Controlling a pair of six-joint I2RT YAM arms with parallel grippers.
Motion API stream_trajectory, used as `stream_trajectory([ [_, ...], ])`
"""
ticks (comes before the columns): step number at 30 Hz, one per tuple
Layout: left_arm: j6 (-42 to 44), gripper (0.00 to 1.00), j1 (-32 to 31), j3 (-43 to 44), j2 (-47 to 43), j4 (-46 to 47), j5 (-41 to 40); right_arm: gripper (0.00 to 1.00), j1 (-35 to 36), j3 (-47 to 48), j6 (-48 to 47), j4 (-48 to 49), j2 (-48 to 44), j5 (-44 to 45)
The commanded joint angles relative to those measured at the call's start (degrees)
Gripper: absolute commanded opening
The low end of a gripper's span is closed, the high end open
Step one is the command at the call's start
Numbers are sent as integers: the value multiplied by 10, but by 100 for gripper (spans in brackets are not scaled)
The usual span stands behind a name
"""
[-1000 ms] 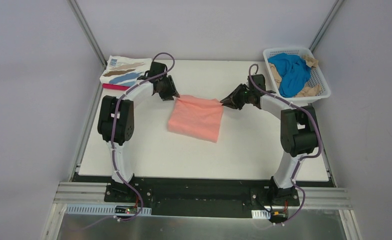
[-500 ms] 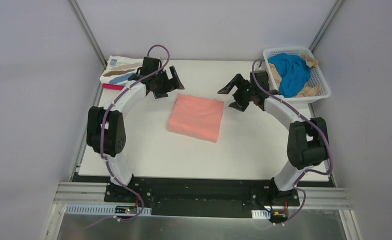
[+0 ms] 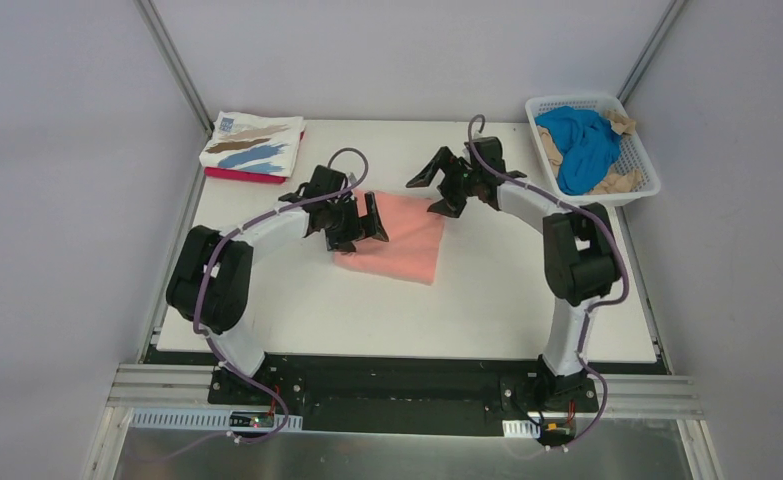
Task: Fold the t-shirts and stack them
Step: Smooth out wrinkles on the folded tshirt
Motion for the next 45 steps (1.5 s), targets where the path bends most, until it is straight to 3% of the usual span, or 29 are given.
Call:
stream_trajectory([
  [1, -11, 99, 5, -30, 16, 27, 19, 99, -1, 76, -8, -16, 73, -15],
  [5, -30, 99, -6, -88, 12, 36, 4, 99, -1, 131, -13, -37, 142, -21],
  [10, -40, 99, -25, -107, -25, 36, -21, 99, -2, 148, -22, -54, 139, -7],
  [17, -27, 99, -32, -76, -121, 33, -52, 100, 0, 115, -60, -81, 23, -25],
  [23, -3, 99, -26, -36, -159, 28, -106, 100, 18, -55, -37, -14, -126, -90],
  [28, -1, 99, 10, 34, -89, 24, -81, 100, 52, -187, 5, 63, -208, -97],
  [32, 11, 99, 23, 108, -4, 28, -56, 99, 73, -228, -1, 73, -224, -94],
  [39, 16, 99, 57, 191, 135, 34, -28, 100, 82, -253, 2, 98, -154, -98],
  [45, 11, 99, 75, 198, 200, 36, -9, 100, 77, -277, -6, 96, -95, -63],
])
